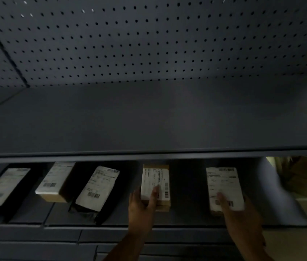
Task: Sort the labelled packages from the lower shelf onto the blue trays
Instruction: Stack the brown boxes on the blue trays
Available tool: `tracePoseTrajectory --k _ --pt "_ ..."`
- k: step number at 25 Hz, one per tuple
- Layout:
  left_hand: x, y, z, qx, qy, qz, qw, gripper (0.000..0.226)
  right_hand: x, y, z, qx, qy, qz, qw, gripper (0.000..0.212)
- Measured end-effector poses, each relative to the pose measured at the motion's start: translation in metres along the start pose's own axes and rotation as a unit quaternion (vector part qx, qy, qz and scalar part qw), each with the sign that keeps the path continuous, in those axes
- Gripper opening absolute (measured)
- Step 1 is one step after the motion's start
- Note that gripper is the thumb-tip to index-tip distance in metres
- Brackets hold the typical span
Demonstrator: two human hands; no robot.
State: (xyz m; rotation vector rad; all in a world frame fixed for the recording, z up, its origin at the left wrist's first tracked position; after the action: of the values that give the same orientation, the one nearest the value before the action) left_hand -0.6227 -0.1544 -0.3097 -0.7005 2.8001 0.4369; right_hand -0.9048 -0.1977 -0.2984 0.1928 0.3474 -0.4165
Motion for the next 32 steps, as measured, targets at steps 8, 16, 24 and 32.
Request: tracePoseTrajectory --k 8,16,24,32 --pt "-0.105 0.059 -0.058 -0.016 0.009 -0.080 0.997 0.059 0.026 0.084 0.102 0.048 0.001 0.099 0.994 0.064" --pt "-0.228 0.164 -0.033 -0.063 0.059 -0.294 0.952 0.064 0.088 0.192 0.148 -0.018 -0.041 0.297 0.954 0.040" --pt "-0.410 0.258 -0.007 -0.080 0.087 -0.510 0.852 0.042 0.206 0.392 0.221 -0.048 -0.098 0.489 0.865 0.031" --pt "-0.629 0.278 0.025 -0.064 0.110 -0.567 0.814 0.057 0.341 0.581 0.318 -0.147 -0.097 0.581 0.794 0.025"
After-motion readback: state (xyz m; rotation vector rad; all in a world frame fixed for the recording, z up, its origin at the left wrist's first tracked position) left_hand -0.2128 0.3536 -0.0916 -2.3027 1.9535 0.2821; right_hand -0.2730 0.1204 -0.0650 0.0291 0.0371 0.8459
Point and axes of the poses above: each hand's wrist, its own y-axis away from the middle knuckle, its own x-axis out of the palm, z = x × y, the point moved 3 cm from there along -y, towards the middle knuckle, and after that the axes turned 6 degrees about -y, right-handed, at the moved point
